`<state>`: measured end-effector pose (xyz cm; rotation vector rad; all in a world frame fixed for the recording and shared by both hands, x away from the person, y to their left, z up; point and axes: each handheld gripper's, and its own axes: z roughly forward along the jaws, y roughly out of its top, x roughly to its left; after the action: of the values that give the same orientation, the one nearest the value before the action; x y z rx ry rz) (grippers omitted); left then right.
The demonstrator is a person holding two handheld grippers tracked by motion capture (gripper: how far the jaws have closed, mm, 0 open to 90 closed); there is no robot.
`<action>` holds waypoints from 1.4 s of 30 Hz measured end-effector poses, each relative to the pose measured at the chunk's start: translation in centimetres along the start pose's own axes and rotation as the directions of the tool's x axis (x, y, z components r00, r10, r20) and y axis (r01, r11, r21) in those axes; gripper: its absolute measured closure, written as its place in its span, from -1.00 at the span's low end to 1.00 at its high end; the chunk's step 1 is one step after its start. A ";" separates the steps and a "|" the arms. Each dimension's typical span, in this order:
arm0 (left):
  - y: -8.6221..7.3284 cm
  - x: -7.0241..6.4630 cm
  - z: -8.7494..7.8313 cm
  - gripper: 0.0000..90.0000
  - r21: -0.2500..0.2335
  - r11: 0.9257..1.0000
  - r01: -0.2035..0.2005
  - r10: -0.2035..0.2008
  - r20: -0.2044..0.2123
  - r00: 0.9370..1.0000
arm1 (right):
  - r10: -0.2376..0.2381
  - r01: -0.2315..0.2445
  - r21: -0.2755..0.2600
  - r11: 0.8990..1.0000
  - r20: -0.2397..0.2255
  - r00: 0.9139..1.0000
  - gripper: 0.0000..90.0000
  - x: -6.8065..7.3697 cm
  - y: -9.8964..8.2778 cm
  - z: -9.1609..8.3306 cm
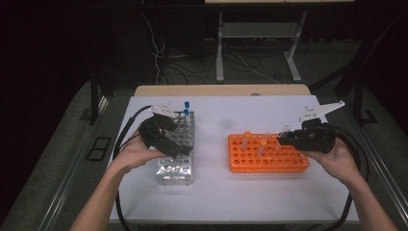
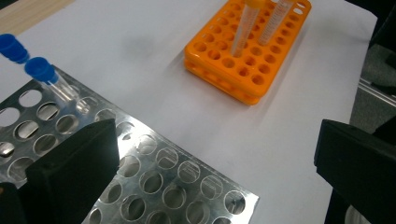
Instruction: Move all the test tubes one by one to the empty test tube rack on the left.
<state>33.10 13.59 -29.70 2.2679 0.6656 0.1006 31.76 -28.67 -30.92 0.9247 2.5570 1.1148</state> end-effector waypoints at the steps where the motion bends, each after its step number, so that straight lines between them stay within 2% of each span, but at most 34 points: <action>1: 0.1 -0.1 0.0 -1.00 -0.002 1.000 -0.001 0.001 0.005 1.000 | -0.006 0.006 0.000 1.000 -0.002 1.000 0.67 0.2 0.3 -0.1; 10: 0.8 -0.7 -0.1 -1.00 -0.005 1.000 -0.026 0.026 0.028 0.999 | -0.060 0.060 -0.004 0.998 -0.021 0.998 0.67 1.5 2.9 -1.0; 19: 1.6 -1.4 -0.2 -1.00 0.003 0.998 -0.055 0.055 0.058 0.997 | -0.126 0.126 -0.002 0.992 -0.053 0.991 0.67 3.4 5.5 -1.0; 29: 2.8 -2.3 -0.2 -1.00 -0.013 0.995 -0.100 0.101 0.083 0.991 | -0.165 0.167 0.010 0.986 -0.103 0.981 0.67 4.9 7.2 1.0; 39: 4.1 -3.2 0.0 -1.00 -0.013 0.988 -0.155 0.156 0.110 0.982 | -0.185 0.192 0.029 0.981 -0.151 0.971 0.67 6.2 8.1 3.4; 42: 4.5 -3.5 0.1 -0.97 -0.002 0.985 -0.174 0.173 0.113 0.978 | -0.198 0.206 0.033 0.978 -0.169 0.966 0.67 6.6 8.4 4.1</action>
<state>32.05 9.24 -26.22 2.3165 0.4091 0.0532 32.14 -17.81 -27.37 0.5856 2.7483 1.1133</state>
